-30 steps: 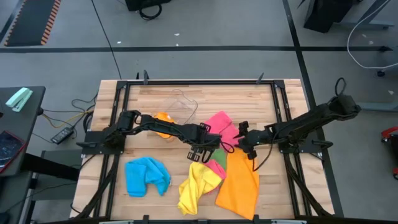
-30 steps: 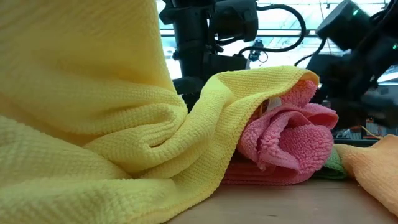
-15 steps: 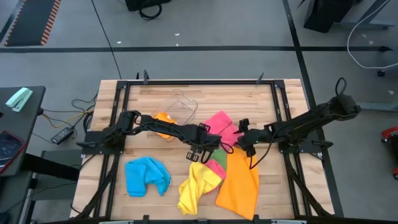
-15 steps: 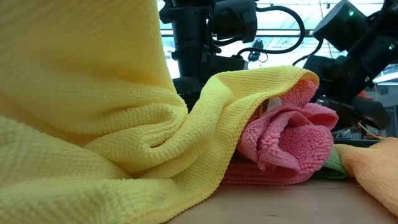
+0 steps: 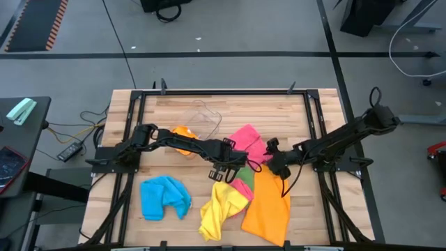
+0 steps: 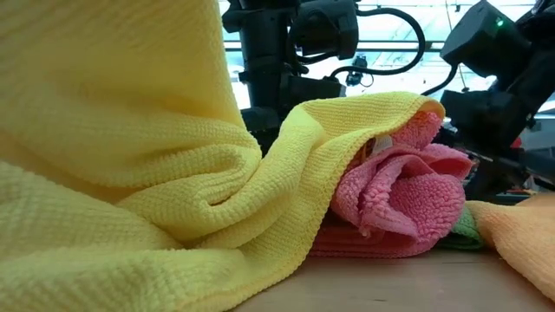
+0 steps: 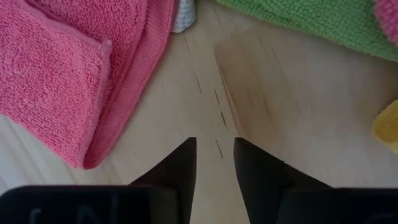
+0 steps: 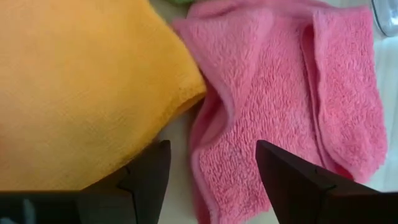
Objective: Fold microfiber towels
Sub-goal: Fold the pink microfiber towel
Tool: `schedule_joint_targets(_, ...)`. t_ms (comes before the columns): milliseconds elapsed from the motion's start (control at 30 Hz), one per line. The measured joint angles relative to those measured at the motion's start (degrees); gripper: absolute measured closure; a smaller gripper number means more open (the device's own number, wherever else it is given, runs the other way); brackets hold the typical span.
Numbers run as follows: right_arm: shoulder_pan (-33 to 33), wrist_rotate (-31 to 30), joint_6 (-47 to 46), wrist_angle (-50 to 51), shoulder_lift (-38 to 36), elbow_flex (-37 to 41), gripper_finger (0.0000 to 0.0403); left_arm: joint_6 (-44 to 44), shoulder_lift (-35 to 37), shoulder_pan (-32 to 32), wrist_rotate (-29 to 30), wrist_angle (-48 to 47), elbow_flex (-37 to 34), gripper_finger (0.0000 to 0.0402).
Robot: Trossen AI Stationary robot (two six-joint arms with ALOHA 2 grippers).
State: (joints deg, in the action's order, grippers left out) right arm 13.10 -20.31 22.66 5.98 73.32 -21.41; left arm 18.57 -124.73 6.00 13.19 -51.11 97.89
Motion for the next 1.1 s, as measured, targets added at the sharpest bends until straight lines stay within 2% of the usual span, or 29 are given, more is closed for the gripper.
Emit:
schedule_joint_targets(167,-0.7,-1.9,3.3,-2.7,3.2,-0.3,0.0171,0.0,0.0,0.0,0.0,0.0,0.0,0.0291)
schedule_joint_targets(300,-1.5,-2.4,7.2,-6.7,5.3,-0.2,0.0202,-0.3,0.0,0.0,0.0,0.0,0.0,0.0288)
schedule_joint_targets(400,-2.3,-1.5,9.4,-8.3,6.7,-0.2,0.0249,-0.4,0.0,0.0,0.0,0.0,0.0,0.0288)
schedule_joint_targets(600,-3.5,2.7,9.7,-8.7,7.5,-0.1,0.0367,-0.2,0.0,1.3,0.1,-0.4,0.5,0.0298)
schedule_joint_targets(667,-3.5,3.0,9.1,-8.4,6.9,0.0,0.039,-0.3,0.0,2.2,0.1,-0.3,1.5,0.0301)
schedule_joint_targets(767,-3.1,3.2,6.8,-6.2,4.5,-0.1,0.0393,-1.4,0.0,3.4,0.0,-2.5,3.2,0.0307)
schedule_joint_targets(967,-0.2,2.7,-1.7,9.8,-0.5,-7.0,0.0395,-4.8,0.1,5.4,0.0,-3.0,4.2,0.0316)
schedule_joint_targets(1100,2.3,5.4,-7.7,18.8,-0.9,-13.0,0.0396,-6.8,0.1,6.6,0.0,2.1,2.7,0.0322)
